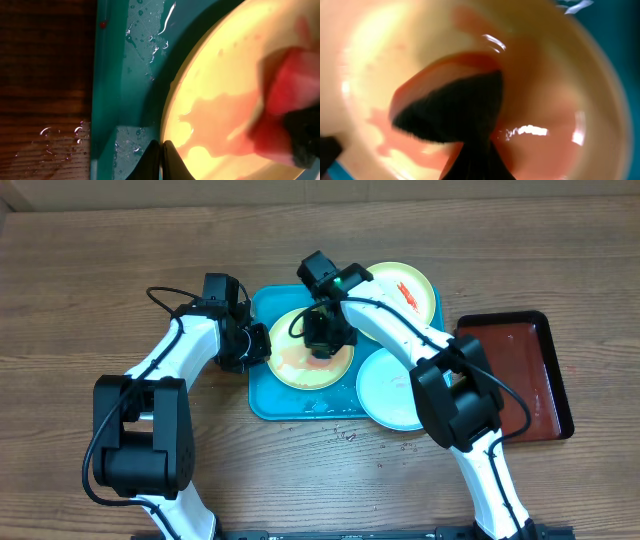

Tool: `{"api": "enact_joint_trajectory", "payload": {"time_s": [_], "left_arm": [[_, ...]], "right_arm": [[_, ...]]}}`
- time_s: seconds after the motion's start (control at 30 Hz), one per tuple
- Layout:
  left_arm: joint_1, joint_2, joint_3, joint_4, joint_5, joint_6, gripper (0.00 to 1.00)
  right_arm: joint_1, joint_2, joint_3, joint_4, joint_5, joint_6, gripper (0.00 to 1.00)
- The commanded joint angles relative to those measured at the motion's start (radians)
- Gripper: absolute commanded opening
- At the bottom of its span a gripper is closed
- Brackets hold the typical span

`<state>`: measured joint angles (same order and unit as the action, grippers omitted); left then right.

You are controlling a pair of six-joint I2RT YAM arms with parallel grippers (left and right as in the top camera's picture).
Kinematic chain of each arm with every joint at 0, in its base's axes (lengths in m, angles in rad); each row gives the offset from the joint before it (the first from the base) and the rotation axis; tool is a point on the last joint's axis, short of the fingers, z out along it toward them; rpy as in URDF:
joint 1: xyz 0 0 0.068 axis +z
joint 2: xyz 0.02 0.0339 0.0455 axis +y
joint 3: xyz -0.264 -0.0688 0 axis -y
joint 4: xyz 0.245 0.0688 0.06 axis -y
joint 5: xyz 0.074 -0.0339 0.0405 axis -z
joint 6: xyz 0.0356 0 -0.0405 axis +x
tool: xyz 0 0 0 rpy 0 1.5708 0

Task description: Clean dirty plates on tray and stack at the side

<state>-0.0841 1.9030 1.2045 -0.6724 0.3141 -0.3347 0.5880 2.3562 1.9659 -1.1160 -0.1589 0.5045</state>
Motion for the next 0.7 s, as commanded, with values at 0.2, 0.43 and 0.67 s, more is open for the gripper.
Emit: {"api": "enact_joint_trajectory", "payload": {"time_s": [0.2, 0.43, 0.67], "left_arm": [[-0.003, 0.001, 0.007, 0.046, -0.036, 0.043, 0.21], [-0.031, 0.002, 0.006, 0.07, -0.114, 0.044, 0.28], [-0.064, 0.002, 0.006, 0.121, -0.13, 0.053, 0.28]], "right_arm": [[-0.032, 0.015, 0.017, -0.017, 0.056, -0.06, 0.04], [-0.032, 0.015, 0.017, -0.016, 0.057, -0.061, 0.04], [-0.032, 0.015, 0.017, -0.016, 0.057, -0.064, 0.04]]}}
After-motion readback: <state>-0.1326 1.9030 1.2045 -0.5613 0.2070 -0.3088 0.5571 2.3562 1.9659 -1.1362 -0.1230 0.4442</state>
